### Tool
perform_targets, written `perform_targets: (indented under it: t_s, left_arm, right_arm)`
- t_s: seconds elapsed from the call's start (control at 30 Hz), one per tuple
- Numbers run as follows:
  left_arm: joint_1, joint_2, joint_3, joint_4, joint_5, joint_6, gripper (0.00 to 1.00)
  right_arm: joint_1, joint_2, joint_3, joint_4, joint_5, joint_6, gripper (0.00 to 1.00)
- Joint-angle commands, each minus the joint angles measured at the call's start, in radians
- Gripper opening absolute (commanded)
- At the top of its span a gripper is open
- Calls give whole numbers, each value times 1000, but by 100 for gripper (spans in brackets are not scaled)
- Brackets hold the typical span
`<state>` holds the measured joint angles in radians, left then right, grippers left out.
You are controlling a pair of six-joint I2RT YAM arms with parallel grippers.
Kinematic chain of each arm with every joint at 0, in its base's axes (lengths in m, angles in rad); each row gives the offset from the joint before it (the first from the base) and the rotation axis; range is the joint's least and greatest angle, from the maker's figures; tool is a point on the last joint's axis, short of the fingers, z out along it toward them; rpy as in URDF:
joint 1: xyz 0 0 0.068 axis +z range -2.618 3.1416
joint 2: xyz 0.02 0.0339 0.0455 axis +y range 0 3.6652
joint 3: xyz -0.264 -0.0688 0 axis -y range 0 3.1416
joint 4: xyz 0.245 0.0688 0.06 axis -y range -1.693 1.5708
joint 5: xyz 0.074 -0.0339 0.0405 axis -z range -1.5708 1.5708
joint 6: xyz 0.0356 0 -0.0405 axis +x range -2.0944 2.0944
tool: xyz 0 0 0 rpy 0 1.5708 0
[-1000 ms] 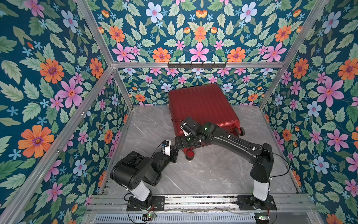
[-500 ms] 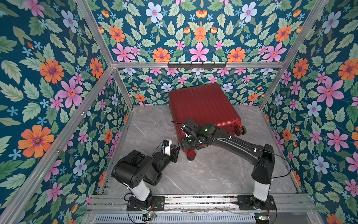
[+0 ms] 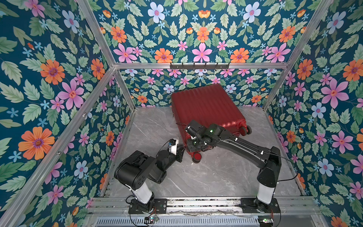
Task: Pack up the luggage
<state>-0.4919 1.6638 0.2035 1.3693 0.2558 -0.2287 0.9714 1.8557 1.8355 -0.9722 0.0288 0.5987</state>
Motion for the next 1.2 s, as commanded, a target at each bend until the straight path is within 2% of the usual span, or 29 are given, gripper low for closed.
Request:
perform_targets:
  t_s: [0.0,0.07,0.17,0.53,0.67,0.83,0.97,1.17]
  left_arm:
    - [-4,5,25,-23,53,38,27]
    - [-5,6,37,-43,73,34,25]
    - [-17,-1,22,-54,45,23,25]
    - [-108,8,-132,93,-67,-63,35]
    - [-138,-9,-152,84,-76,-57,39]
    - [-148,-48,-131,56,-84,-11,38]
    - [-148,-64,-70,6,-44,37,39]
    - [-148,-16,17,-16,76,50,41]
  right_arm:
    - [1,-16,13,69,-16,-34,34]
    - [1,-15,11,65,-17,-34,34]
    - [1,-20,6,60,-9,-34,34]
    - [-8,-68,-42,68,10,-49,34]
    - [-19,-99,-70,70,11,-51,34]
    - [-34,-155,-129,82,8,-55,34]
    - [-42,-188,-173,87,0,-58,34]
    - [-57,-235,-224,100,-16,-59,34]
